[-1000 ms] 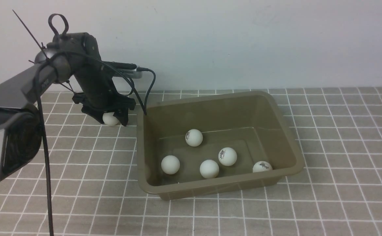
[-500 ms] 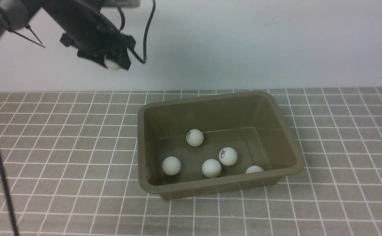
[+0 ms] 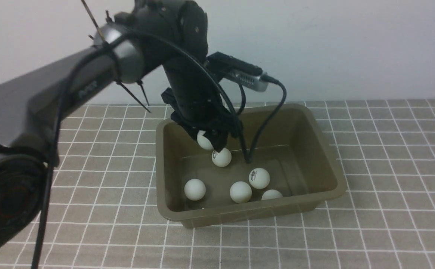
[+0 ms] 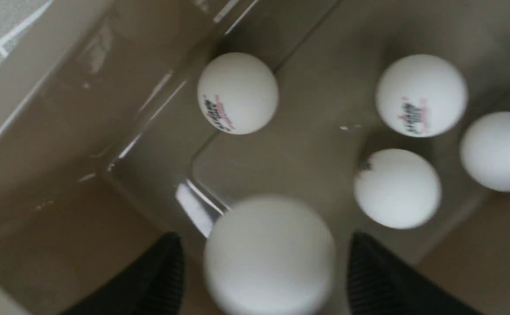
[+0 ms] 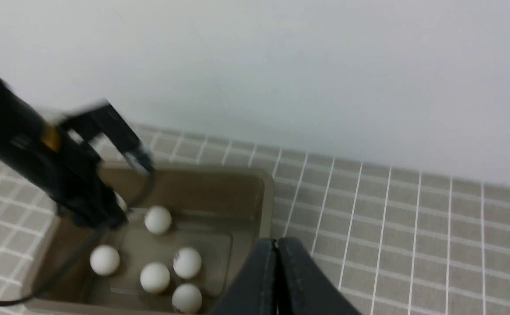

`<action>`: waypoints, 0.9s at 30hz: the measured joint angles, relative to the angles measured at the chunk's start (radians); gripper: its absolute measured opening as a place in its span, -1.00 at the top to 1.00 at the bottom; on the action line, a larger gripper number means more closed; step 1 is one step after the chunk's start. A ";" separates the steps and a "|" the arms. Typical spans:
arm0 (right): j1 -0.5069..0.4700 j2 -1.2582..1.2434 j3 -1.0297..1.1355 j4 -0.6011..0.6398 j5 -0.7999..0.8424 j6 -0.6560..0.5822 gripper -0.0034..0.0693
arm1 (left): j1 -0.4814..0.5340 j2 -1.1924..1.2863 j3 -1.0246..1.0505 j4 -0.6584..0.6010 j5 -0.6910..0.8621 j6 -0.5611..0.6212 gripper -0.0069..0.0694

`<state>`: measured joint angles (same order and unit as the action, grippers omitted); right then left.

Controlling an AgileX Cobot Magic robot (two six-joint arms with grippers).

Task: Put the table tennis balls into the box on the grey coffee tablecloth.

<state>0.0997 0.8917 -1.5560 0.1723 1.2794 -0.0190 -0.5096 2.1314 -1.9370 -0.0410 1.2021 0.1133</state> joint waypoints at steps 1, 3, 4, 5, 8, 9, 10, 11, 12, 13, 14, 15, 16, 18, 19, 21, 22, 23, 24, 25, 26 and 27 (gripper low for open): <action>0.000 0.000 0.000 0.000 0.000 0.000 0.95 | 0.000 0.002 0.000 0.000 0.000 0.000 -0.45; 0.000 -0.106 0.000 0.002 0.003 0.006 0.95 | -0.005 0.015 0.000 0.027 -0.005 -0.028 -0.69; 0.000 -0.142 0.005 0.003 0.003 0.007 0.95 | -0.005 0.016 0.000 0.027 -0.003 -0.035 -0.73; 0.000 -0.188 0.017 0.004 0.002 0.007 0.95 | -0.005 0.016 0.000 0.024 0.003 -0.039 -0.74; 0.000 -0.345 0.108 0.007 -0.039 0.019 0.95 | -0.006 0.005 0.000 0.018 0.022 -0.048 -0.49; 0.000 -0.384 0.156 0.007 -0.080 0.019 0.95 | -0.006 -0.009 0.000 0.018 0.024 -0.050 -0.18; 0.000 -0.424 0.199 0.006 -0.122 0.035 0.95 | -0.006 -0.014 0.000 0.018 0.024 -0.051 -0.07; 0.000 -0.472 0.259 0.002 -0.180 0.050 0.95 | -0.006 -0.026 0.000 0.018 0.025 -0.051 0.21; 0.000 -0.521 0.324 -0.006 -0.247 0.073 0.95 | -0.006 -0.044 0.000 0.020 0.025 -0.051 0.41; 0.000 -0.559 0.380 -0.016 -0.304 0.091 0.95 | -0.006 -0.067 0.002 0.021 0.025 -0.051 0.58; 0.000 -0.606 0.452 -0.027 -0.378 0.115 0.95 | -0.006 -0.089 0.005 0.021 0.025 -0.053 0.67; 0.000 -0.642 0.511 -0.037 -0.439 0.136 0.95 | -0.006 -0.126 0.011 0.021 0.026 -0.054 0.75; 0.000 -0.685 0.584 -0.050 -0.518 0.151 0.95 | -0.006 -0.160 0.019 0.020 0.026 -0.056 0.79; 0.000 -0.779 0.759 -0.082 -0.714 0.170 0.95 | -0.006 -0.255 0.057 0.010 0.027 -0.061 0.83; 0.000 -0.803 0.806 -0.091 -0.768 0.171 0.95 | -0.006 -0.290 0.073 0.003 0.028 -0.065 0.83; 0.000 -0.839 0.887 -0.100 -0.869 0.172 0.95 | -0.006 -0.366 0.116 -0.008 0.029 -0.075 0.83; 0.000 -0.872 0.942 -0.106 -0.942 0.175 0.95 | -0.006 -0.439 0.163 -0.013 0.030 -0.082 0.83; 0.000 -0.879 0.961 -0.108 -0.969 0.175 0.95 | -0.006 -0.473 0.185 -0.017 0.030 -0.083 0.83; 0.000 -0.894 0.988 -0.111 -1.009 0.175 0.95 | -0.006 -0.541 0.224 -0.021 0.031 -0.091 0.83; 0.000 -0.903 1.007 -0.112 -1.039 0.176 0.95 | -0.006 -0.588 0.265 -0.024 0.031 -0.101 0.83; 0.000 -0.906 1.016 -0.112 -1.048 0.176 0.95 | -0.006 -0.637 0.291 -0.026 0.030 -0.107 0.83; 0.000 -0.907 1.025 -0.115 -1.068 0.176 0.95 | -0.006 -0.699 0.336 -0.028 0.023 -0.113 0.83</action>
<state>0.0997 -0.0151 -0.5306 0.0576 0.2109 0.1565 -0.5158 1.4320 -1.6011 -0.0686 1.2250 0.0000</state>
